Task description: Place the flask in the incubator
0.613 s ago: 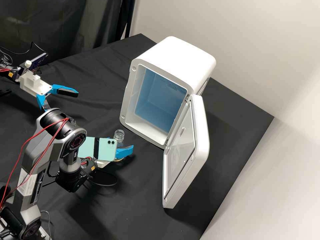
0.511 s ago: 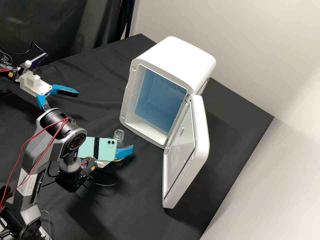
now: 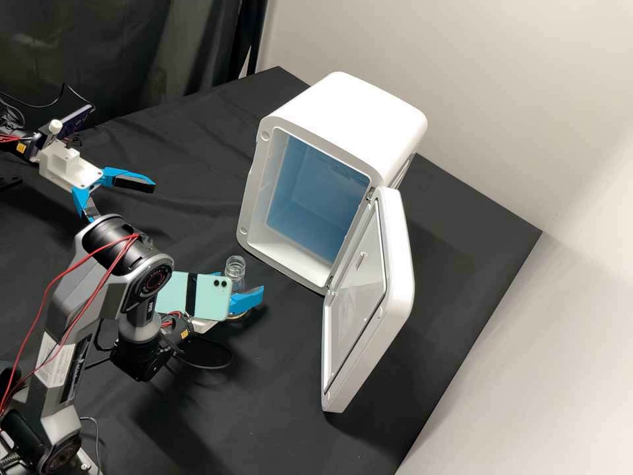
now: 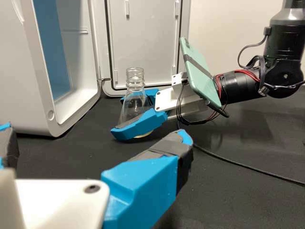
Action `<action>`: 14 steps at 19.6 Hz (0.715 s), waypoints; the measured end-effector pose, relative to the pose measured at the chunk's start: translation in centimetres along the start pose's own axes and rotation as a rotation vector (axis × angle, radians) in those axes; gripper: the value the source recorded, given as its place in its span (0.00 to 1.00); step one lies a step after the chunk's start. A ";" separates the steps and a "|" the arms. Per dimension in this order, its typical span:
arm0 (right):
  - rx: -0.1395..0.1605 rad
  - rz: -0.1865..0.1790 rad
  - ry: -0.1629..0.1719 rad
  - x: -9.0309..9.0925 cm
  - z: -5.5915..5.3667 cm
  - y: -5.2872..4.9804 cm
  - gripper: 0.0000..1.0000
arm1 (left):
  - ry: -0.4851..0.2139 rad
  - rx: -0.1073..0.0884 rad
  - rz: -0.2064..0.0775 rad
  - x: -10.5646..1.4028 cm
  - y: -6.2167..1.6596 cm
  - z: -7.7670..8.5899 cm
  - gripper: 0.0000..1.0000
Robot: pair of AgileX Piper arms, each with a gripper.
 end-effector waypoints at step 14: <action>0.148 0.002 -0.014 0.7 2.4 0.1 0.00 | -0.028 0.003 -0.007 0.2 -0.13 0.6 1.00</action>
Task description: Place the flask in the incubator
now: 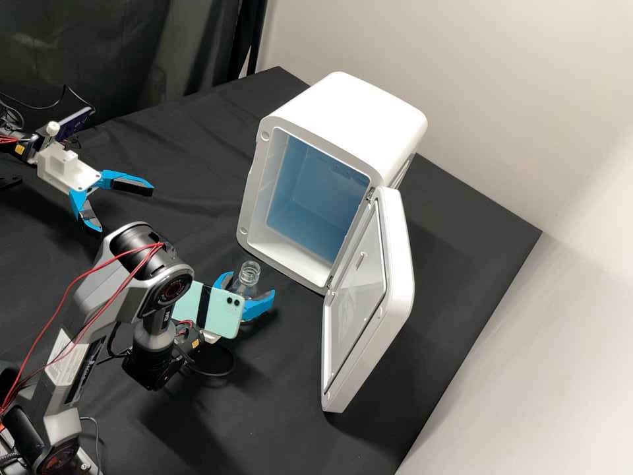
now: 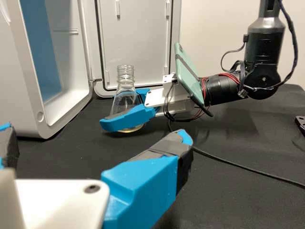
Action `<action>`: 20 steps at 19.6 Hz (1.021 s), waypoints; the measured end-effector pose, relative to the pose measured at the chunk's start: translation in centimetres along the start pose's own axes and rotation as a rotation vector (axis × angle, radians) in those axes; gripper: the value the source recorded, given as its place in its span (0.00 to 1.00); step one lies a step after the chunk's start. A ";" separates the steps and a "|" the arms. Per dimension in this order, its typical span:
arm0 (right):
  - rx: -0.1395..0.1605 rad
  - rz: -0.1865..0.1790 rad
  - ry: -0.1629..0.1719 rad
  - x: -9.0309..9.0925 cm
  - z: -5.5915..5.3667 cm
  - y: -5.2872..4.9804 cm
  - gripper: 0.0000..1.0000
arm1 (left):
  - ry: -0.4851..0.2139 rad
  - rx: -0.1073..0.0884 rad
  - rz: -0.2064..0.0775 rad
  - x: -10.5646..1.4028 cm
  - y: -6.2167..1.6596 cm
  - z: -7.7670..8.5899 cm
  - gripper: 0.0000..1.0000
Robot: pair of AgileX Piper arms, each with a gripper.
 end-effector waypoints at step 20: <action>0.288 0.197 -0.022 -4.1 1.2 6.7 0.00 | 0.004 -0.001 0.001 0.0 0.02 -0.1 1.00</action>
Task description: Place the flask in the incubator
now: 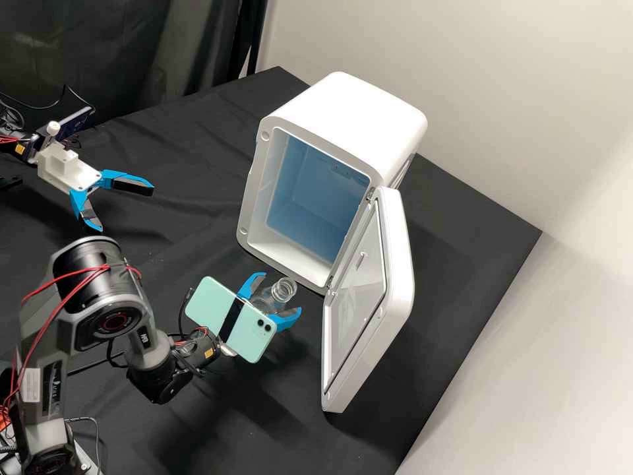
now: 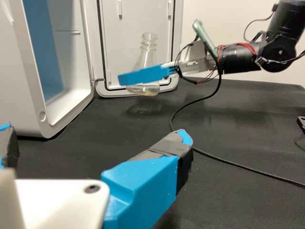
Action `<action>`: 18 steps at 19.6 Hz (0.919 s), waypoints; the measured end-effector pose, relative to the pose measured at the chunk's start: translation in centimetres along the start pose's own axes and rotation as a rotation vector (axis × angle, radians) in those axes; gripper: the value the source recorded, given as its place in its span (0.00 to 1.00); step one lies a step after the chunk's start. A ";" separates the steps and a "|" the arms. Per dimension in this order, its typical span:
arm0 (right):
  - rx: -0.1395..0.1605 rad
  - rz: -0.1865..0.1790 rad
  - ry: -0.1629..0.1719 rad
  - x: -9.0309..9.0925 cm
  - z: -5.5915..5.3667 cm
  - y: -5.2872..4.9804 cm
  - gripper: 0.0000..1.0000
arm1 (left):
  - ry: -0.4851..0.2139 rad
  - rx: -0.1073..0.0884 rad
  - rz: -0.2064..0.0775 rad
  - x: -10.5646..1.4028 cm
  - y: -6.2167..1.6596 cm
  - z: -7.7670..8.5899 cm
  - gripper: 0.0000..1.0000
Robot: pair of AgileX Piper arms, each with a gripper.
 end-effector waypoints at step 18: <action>-0.004 0.197 0.064 -3.7 -1.3 5.2 0.00 | 0.006 -0.011 -0.013 -0.1 -0.34 0.0 1.00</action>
